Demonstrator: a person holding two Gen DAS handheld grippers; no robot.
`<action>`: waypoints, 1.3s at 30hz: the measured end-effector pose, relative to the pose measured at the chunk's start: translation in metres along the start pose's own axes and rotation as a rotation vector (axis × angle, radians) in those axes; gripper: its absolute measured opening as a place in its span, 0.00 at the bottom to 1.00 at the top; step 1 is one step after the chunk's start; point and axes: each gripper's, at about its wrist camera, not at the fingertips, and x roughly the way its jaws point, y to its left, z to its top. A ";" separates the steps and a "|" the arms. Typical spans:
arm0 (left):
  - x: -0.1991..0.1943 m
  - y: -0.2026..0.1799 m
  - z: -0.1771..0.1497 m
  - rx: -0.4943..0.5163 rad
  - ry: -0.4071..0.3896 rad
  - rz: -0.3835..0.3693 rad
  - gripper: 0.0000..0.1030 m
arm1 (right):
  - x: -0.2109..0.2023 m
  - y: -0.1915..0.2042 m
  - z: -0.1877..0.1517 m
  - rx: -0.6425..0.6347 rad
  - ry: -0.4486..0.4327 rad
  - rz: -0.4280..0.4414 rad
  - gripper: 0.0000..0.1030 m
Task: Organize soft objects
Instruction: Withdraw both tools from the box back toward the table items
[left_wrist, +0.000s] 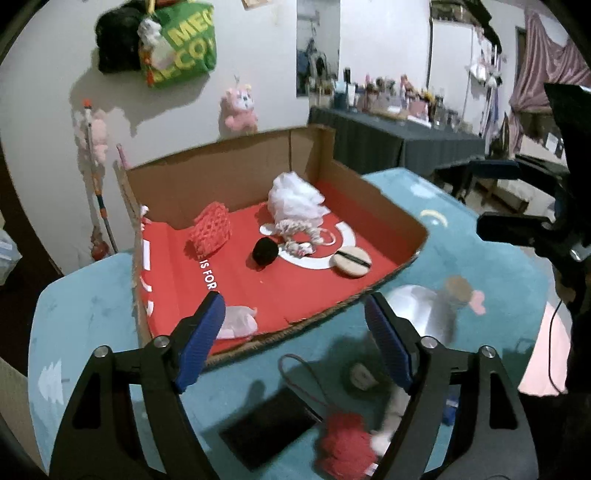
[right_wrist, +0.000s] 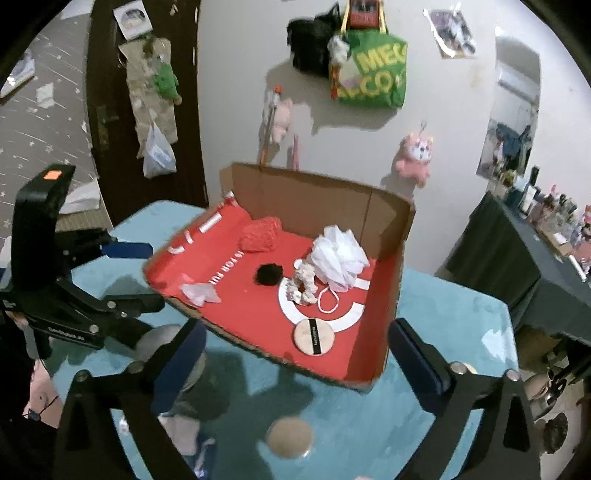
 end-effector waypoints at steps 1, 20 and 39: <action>-0.008 -0.004 -0.004 -0.008 -0.022 0.002 0.80 | -0.009 0.003 -0.004 -0.001 -0.021 -0.002 1.00; -0.097 -0.071 -0.109 -0.111 -0.295 0.143 0.95 | -0.092 0.053 -0.123 0.147 -0.254 -0.128 1.00; -0.043 -0.060 -0.155 -0.197 -0.136 0.162 0.95 | -0.024 0.072 -0.183 0.197 -0.121 -0.089 1.00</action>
